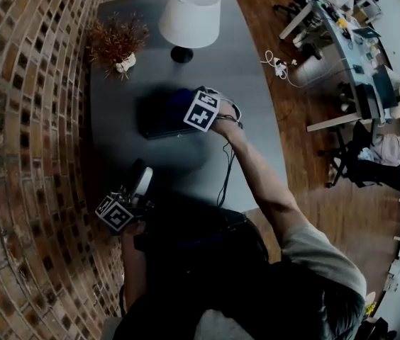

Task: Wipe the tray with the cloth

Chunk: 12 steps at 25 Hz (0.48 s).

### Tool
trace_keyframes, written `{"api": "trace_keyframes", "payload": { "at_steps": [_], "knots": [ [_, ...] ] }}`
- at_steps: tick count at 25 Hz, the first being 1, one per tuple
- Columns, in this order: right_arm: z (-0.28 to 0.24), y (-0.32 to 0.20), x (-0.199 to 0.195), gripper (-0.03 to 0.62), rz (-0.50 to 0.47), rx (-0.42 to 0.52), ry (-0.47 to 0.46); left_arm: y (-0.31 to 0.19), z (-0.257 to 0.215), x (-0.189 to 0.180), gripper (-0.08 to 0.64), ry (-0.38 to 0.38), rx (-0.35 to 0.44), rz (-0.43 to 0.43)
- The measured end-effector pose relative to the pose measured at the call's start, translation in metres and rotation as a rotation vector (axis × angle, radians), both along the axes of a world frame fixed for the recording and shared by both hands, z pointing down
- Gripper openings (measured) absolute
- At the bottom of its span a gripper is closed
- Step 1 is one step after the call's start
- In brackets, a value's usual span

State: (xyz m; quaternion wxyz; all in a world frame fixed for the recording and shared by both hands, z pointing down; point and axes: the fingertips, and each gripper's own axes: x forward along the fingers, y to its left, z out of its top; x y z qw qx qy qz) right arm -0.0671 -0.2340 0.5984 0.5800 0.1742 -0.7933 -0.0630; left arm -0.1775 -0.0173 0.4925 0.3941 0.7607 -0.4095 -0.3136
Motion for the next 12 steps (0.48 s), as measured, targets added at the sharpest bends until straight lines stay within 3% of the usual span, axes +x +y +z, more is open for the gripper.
{"api": "trace_keyframes", "payload": {
  "at_steps": [2,4,12],
  "knots": [
    [-0.007,-0.052,0.01,0.19,0.121,0.092,-0.042,-0.001,-0.003,0.003,0.255,-0.002,0.007,0.006],
    [0.013,-0.065,0.018,0.19,0.138,0.053,-0.014,-0.001,-0.004,0.003,0.255,-0.006,0.009,0.007],
    [0.038,0.017,0.03,0.166,-0.064,0.061,0.151,-0.001,0.008,-0.008,0.247,-0.03,-0.027,-0.012]
  ]
}}
